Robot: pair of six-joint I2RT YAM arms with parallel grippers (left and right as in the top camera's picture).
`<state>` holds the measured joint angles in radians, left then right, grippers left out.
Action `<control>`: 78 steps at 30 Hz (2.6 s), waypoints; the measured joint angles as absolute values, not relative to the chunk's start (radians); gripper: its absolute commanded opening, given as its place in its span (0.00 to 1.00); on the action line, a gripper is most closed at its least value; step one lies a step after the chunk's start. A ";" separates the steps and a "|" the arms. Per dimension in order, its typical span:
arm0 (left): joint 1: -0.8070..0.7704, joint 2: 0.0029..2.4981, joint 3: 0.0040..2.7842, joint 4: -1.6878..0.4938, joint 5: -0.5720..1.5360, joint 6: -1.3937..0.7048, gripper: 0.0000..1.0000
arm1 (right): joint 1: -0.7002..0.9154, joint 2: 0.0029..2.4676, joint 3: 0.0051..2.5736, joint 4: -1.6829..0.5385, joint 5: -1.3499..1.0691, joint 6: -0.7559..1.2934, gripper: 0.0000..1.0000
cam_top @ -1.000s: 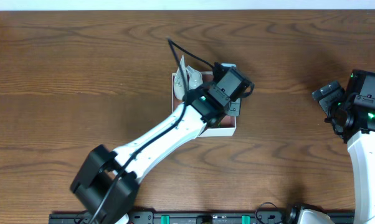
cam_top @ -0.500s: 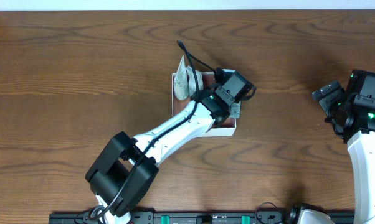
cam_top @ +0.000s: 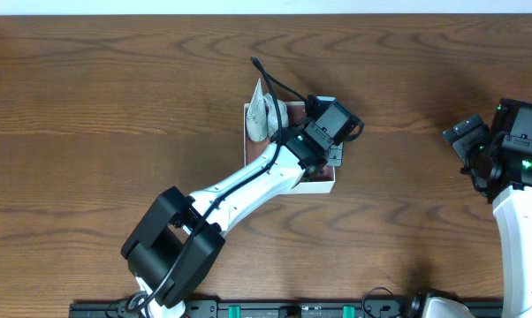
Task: Pack container
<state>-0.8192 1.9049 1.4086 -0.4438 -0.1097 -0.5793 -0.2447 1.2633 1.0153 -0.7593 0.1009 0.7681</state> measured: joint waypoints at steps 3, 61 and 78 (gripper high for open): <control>-0.819 1.903 1.409 -0.450 -0.109 -0.571 0.26 | -0.245 1.263 1.015 -0.759 0.101 0.768 0.99; -0.263 0.263 0.570 -0.365 -0.327 -0.435 0.98 | -0.245 1.263 1.015 -0.759 0.101 0.768 0.99; -0.057 0.086 0.117 0.037 -0.161 -0.362 0.98 | -0.245 1.263 1.015 -0.760 0.101 0.768 0.99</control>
<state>-0.0574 0.0864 0.1165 0.0372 -0.1608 -0.3618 -0.2447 1.2633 1.0153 -0.7597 0.1009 0.7681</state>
